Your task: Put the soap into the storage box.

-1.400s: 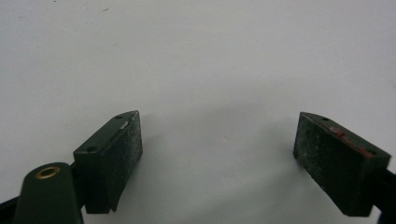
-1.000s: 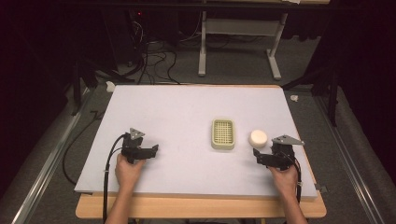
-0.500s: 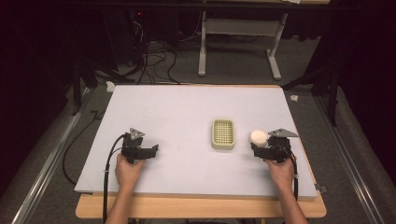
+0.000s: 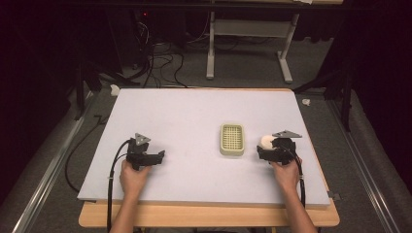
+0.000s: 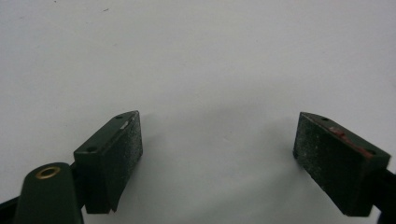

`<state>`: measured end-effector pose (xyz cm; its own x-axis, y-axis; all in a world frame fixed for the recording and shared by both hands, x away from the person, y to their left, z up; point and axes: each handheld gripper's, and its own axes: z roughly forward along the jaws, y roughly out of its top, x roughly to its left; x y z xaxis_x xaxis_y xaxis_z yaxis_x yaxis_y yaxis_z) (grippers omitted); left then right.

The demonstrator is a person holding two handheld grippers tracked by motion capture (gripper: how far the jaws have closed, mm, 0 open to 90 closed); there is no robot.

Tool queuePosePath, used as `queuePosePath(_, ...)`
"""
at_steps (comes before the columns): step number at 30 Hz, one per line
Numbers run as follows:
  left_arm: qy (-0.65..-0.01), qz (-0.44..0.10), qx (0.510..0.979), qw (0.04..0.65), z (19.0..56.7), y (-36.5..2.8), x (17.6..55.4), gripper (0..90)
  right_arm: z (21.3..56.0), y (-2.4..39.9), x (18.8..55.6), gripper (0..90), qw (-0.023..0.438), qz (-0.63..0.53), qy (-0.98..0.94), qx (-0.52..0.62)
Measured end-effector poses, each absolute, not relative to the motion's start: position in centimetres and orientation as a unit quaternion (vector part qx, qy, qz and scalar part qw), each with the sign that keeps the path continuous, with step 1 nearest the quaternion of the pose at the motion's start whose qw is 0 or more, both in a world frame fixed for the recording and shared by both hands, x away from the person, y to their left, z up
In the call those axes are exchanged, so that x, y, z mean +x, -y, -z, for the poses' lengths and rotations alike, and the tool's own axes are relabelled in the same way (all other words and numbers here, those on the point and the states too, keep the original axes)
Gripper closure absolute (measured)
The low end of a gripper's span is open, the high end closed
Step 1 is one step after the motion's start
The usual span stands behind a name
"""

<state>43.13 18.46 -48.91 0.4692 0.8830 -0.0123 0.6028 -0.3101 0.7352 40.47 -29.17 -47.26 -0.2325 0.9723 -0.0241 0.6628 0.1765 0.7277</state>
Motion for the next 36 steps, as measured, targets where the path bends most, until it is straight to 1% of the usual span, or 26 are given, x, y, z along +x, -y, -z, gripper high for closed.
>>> queuePosePath(6, -0.474, -0.202, 0.784, 0.347, 48.91, -18.45, 43.13, 16.1, 47.60, 29.21, 40.95, 13.8, 0.249, -0.301, -0.719, 0.575)
queuePosePath(12, -0.474, -0.202, 0.784, 0.347, 48.91, -18.45, 43.12, 16.1, 47.86, 29.43, 41.14, 18.5, 0.245, -0.310, -0.712, 0.581)
queuePosePath(17, -0.474, -0.202, 0.784, 0.347, 48.91, -18.45, 43.12, 16.1, 48.08, 29.29, 41.02, 24.1, 0.258, -0.307, -0.711, 0.578)
queuePosePath(36, -0.474, -0.202, 0.784, 0.347, 48.90, -18.47, 43.13, 16.2, 48.06, 29.03, 40.72, 24.8, 0.273, -0.306, -0.714, 0.568)
